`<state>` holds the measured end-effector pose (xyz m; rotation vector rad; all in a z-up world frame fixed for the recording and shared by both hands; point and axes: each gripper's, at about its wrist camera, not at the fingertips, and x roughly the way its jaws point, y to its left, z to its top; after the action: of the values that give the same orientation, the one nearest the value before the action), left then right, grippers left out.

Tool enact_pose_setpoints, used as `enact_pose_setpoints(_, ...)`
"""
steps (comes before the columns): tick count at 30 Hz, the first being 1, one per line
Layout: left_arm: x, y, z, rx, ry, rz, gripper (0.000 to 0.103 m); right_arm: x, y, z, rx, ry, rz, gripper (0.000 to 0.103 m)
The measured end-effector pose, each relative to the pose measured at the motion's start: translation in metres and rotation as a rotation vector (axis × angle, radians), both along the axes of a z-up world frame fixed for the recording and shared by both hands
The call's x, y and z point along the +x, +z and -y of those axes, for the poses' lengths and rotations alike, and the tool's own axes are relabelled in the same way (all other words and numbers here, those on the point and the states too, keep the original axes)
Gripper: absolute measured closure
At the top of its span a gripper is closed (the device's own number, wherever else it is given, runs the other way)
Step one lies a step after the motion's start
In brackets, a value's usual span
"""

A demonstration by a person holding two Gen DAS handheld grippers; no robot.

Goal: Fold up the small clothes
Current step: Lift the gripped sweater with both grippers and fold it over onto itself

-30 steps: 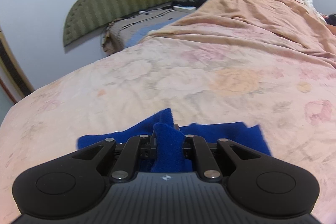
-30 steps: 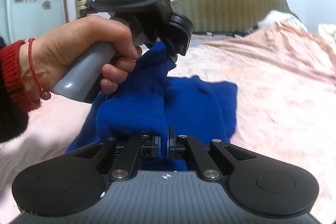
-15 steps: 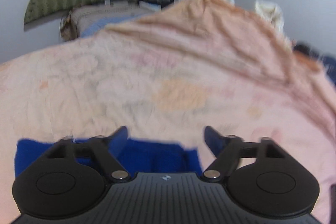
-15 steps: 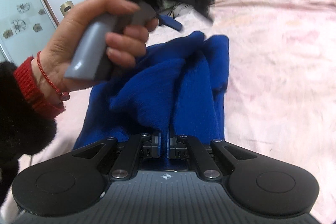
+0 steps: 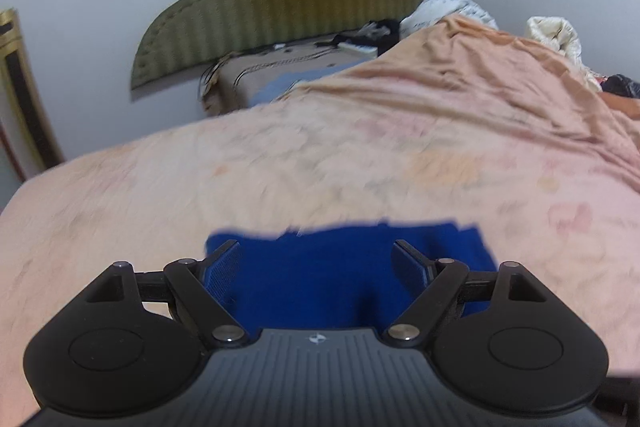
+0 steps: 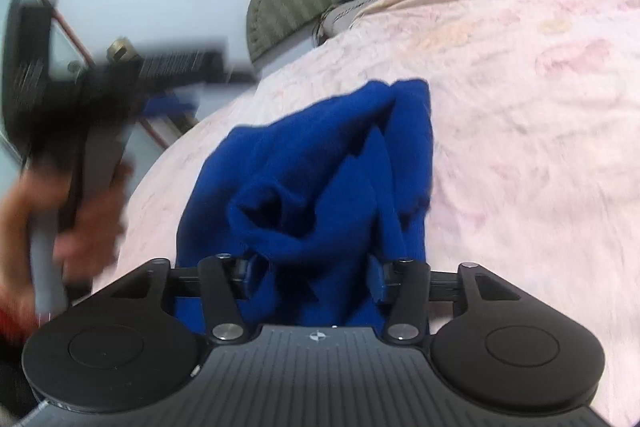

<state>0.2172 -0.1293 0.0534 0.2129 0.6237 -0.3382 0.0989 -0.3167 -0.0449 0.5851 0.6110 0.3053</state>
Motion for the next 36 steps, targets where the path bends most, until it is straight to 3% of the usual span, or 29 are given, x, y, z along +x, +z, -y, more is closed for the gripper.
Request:
enact_pose_setpoints(1, -0.005, -0.003, -0.006, -0.007, -0.001, -0.009, 0.021, 0.000, -0.002, 0.001, 0.021, -0.011, -0.017, 0.059)
enact_pose_setpoints(2, -0.010, -0.006, -0.011, -0.011, 0.001, -0.019, 0.021, 0.001, -0.005, 0.004, 0.040, -0.027, -0.043, 0.079)
enact_pose_setpoints(3, -0.015, -0.009, -0.016, -0.010, 0.007, -0.029, 0.021, 0.003, -0.010, 0.009, 0.070, -0.039, -0.073, 0.088)
enact_pose_setpoints(7, -0.030, -0.018, -0.027, 0.001, 0.011, -0.052, 0.021, -0.004, -0.035, 0.026, 0.303, -0.034, -0.170, 0.091)
enact_pose_setpoints(12, -0.049, -0.026, -0.028, 0.025, -0.027, -0.052, 0.021, -0.018, -0.036, 0.029, 0.304, -0.013, -0.195, 0.092)
enact_pose_setpoints(13, -0.053, -0.027, -0.028, 0.028, -0.036, -0.052, 0.021, -0.019, -0.033, 0.029, 0.287, 0.002, -0.194, 0.091)
enact_pose_setpoints(14, -0.056, -0.028, -0.028, 0.028, -0.043, -0.053, 0.021, -0.021, -0.028, 0.029, 0.257, -0.003, -0.188, 0.080)
enact_pose_setpoints(18, -0.072, -0.033, -0.037, 0.006, -0.062, -0.065, 0.021, -0.023, 0.004, 0.030, 0.115, -0.045, -0.080, 0.056)
enact_pose_setpoints(20, -0.081, -0.037, -0.043, -0.010, -0.081, -0.082, 0.021, -0.018, 0.013, 0.028, 0.095, -0.097, -0.039, 0.052)
enact_pose_setpoints(22, -0.094, -0.042, -0.048, 0.001, -0.108, -0.083, 0.021, -0.008, 0.018, 0.020, 0.076, -0.029, -0.035, 0.040)
enact_pose_setpoints(25, -0.115, -0.050, -0.054, 0.055, -0.166, -0.053, 0.021, 0.000, 0.017, 0.002, -0.050, -0.021, -0.051, 0.040)
enact_pose_setpoints(27, -0.128, -0.055, -0.053, 0.093, -0.213, -0.035, 0.021, 0.003, 0.011, -0.003, -0.091, -0.033, -0.066, 0.060)
enact_pose_setpoints(28, -0.134, -0.058, -0.052, 0.108, -0.239, -0.026, 0.021, 0.004, 0.009, -0.003, -0.085, -0.041, -0.078, 0.068)
enact_pose_setpoints(29, -0.139, -0.061, -0.051, 0.125, -0.266, -0.014, 0.021, 0.002, 0.006, 0.001, -0.063, -0.050, -0.089, 0.085)
enact_pose_setpoints(30, -0.143, -0.063, -0.048, 0.146, -0.278, -0.001, 0.021, 0.004, 0.005, 0.005, -0.027, -0.061, -0.098, 0.092)
enact_pose_setpoints(33, -0.147, -0.071, -0.040, 0.221, -0.262, 0.047, 0.021, -0.006, 0.004, 0.019, 0.124, -0.075, -0.091, 0.093)
enact_pose_setpoints(36, -0.147, -0.071, -0.041, 0.222, -0.234, 0.075, 0.020, -0.009, 0.005, 0.030, 0.272, -0.071, -0.087, 0.093)
